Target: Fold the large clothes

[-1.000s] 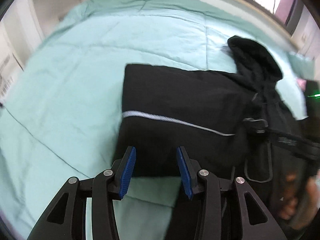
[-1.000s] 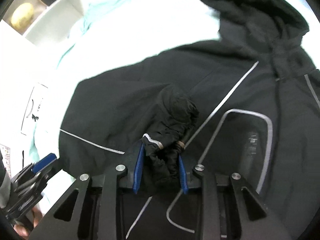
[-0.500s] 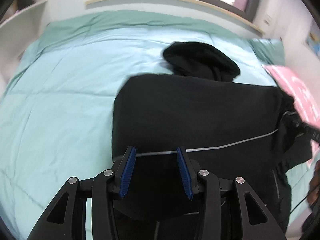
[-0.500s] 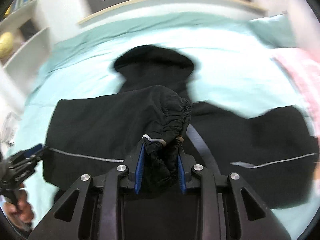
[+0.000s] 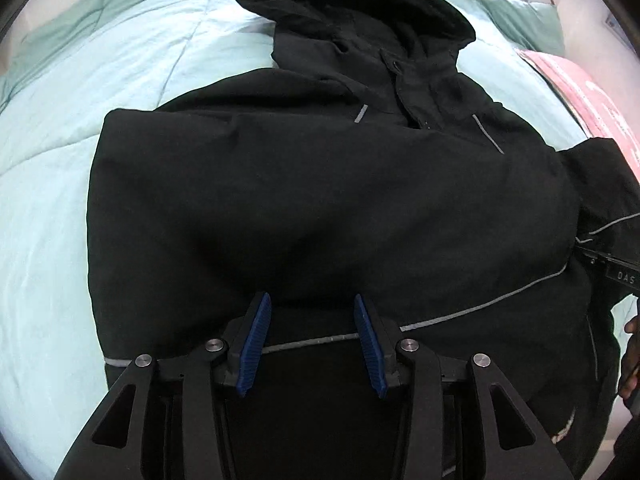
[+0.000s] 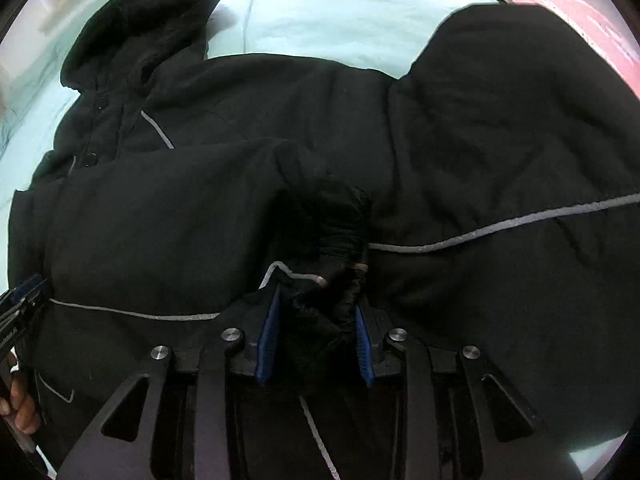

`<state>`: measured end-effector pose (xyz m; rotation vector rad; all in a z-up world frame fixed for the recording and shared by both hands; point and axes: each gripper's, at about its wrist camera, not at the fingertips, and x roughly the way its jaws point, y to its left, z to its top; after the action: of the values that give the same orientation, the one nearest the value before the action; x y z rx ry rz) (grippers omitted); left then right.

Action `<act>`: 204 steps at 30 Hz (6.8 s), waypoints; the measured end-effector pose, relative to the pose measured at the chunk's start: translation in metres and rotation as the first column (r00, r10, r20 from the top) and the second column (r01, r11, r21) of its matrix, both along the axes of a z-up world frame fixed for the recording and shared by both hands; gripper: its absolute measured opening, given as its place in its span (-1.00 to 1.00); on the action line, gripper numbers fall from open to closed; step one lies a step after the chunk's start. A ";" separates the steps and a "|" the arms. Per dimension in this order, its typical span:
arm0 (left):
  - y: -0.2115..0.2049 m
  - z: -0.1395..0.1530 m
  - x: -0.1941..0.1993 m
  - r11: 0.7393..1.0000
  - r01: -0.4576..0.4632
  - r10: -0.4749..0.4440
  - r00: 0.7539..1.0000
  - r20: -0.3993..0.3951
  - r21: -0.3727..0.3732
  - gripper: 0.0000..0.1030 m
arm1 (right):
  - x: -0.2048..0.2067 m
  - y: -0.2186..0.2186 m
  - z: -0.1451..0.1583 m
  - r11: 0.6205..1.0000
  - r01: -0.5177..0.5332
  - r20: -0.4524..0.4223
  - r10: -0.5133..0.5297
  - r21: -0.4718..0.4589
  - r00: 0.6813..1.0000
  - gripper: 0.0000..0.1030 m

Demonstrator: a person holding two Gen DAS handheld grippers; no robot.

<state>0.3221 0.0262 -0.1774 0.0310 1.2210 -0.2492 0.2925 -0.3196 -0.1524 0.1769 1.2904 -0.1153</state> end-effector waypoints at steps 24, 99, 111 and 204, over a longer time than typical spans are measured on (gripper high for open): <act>0.002 0.030 -0.031 1.000 -0.003 0.003 1.000 -0.019 -0.021 -0.12 | -0.015 0.087 0.002 0.974 -0.227 0.029 0.227 0.001 0.973 0.41; -0.372 0.062 -0.091 0.895 0.429 -0.431 0.902 0.010 -0.123 -0.06 | -0.144 -0.443 0.088 0.838 0.476 0.309 -0.542 0.265 0.782 -0.61; -0.195 0.101 -0.079 0.966 0.229 -0.224 0.973 0.053 -0.120 -0.06 | -0.086 -0.190 0.166 0.988 0.047 0.415 -0.106 0.150 0.903 -0.62; -0.019 0.028 -0.029 0.983 -0.111 0.103 0.993 -0.063 -0.149 -0.39 | 0.050 0.070 0.005 0.985 -0.174 0.069 0.174 -0.012 0.982 0.44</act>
<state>0.2935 0.0071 -0.1498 -0.1748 1.2507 -0.2503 0.3425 -0.2497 -0.1475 0.0614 1.2301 0.0364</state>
